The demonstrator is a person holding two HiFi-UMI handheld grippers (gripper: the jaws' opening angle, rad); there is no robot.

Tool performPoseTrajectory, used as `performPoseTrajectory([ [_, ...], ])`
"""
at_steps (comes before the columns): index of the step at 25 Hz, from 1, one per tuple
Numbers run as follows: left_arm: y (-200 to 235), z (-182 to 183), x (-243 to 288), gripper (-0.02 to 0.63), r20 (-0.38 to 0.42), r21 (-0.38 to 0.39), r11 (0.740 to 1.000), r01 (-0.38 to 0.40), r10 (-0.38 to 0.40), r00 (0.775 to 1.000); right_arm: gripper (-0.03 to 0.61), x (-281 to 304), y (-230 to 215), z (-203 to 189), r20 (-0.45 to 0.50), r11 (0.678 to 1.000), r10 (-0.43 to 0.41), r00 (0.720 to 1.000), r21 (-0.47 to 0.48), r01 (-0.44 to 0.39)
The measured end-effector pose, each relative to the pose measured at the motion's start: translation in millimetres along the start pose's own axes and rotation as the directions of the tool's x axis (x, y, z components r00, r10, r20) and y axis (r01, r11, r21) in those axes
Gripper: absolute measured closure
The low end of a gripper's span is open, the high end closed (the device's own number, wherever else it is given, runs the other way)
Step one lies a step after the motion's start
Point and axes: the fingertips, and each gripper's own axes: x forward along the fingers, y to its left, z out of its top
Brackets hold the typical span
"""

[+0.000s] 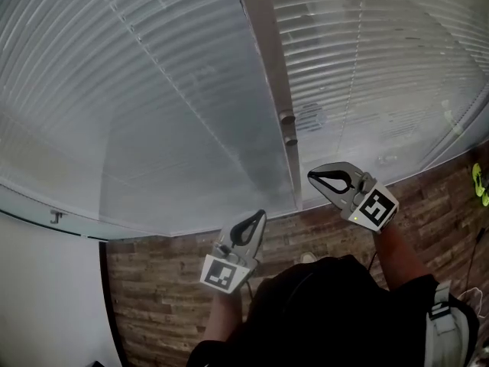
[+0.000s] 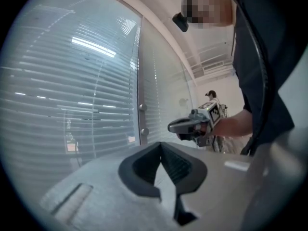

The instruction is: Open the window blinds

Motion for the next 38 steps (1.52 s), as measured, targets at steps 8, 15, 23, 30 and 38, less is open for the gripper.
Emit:
performPoseTrajectory([
  [8, 4.9, -6.3, 9.0, 0.609, -0.003, -0.003, 1.000, 0.009, -0.009, 1.000, 0.552, 6.0, -24.0, -0.2, -0.055, 0.993, -0.047, 0.997, -0.107, 0.041],
  [15, 10.2, -6.7, 13.3, 0.609, 0.026, -0.015, 0.996, 0.092, -0.092, 0.995, 0.501, 12.6, -35.2, 11.0, -0.143, 0.959, -0.143, 0.979, -0.263, 0.102],
  [23, 38.1, -1.5, 2.9, 0.609, 0.052, -0.013, 0.982, 0.188, -0.187, 0.981, 0.462, 23.5, -60.4, 45.7, -0.227, 0.828, -0.381, 0.896, -0.516, 0.221],
  [30, 63.4, -4.3, -20.6, 0.609, 0.064, -0.018, 0.974, 0.226, -0.225, 0.972, 0.419, 45.8, -74.5, 66.1, -0.249, 0.680, -0.542, 0.803, -0.691, 0.245],
  [38, 84.3, -15.7, -39.8, 0.609, 0.054, -0.038, 0.973, 0.230, -0.228, 0.972, 0.407, 60.8, -88.7, 61.2, -0.280, 0.622, -0.624, 0.730, -0.743, 0.248],
])
